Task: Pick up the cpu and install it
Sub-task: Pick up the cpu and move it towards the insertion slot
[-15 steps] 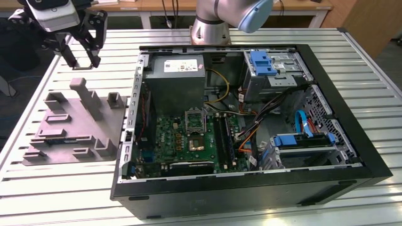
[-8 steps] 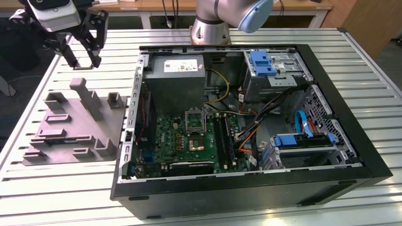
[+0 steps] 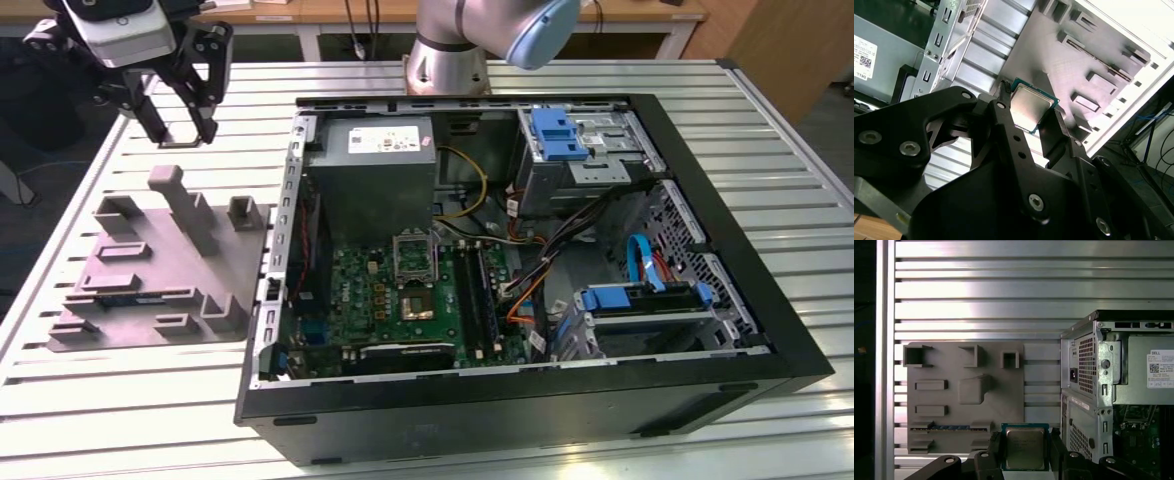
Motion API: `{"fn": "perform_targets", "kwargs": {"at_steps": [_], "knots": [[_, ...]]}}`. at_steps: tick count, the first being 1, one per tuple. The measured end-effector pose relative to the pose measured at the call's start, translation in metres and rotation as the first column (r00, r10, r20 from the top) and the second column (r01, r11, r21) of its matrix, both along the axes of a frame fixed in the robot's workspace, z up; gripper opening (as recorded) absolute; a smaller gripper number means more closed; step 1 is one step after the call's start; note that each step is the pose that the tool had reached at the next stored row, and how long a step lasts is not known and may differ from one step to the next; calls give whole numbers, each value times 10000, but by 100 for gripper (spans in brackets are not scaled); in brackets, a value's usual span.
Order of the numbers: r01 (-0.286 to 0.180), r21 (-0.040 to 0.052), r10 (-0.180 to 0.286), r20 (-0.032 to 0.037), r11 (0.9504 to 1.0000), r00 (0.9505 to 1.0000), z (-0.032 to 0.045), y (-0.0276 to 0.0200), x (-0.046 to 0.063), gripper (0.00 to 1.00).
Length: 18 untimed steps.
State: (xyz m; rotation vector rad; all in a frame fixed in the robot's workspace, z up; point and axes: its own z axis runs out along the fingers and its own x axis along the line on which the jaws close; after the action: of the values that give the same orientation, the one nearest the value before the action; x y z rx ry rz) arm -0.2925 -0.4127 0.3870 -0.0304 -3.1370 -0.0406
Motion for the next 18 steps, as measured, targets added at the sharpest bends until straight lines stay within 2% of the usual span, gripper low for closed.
{"fn": "perform_targets", "kwargs": {"at_steps": [18], "knots": [[0, 0, 0, 0, 10000, 10000, -2, 0, 47, 47]]}}
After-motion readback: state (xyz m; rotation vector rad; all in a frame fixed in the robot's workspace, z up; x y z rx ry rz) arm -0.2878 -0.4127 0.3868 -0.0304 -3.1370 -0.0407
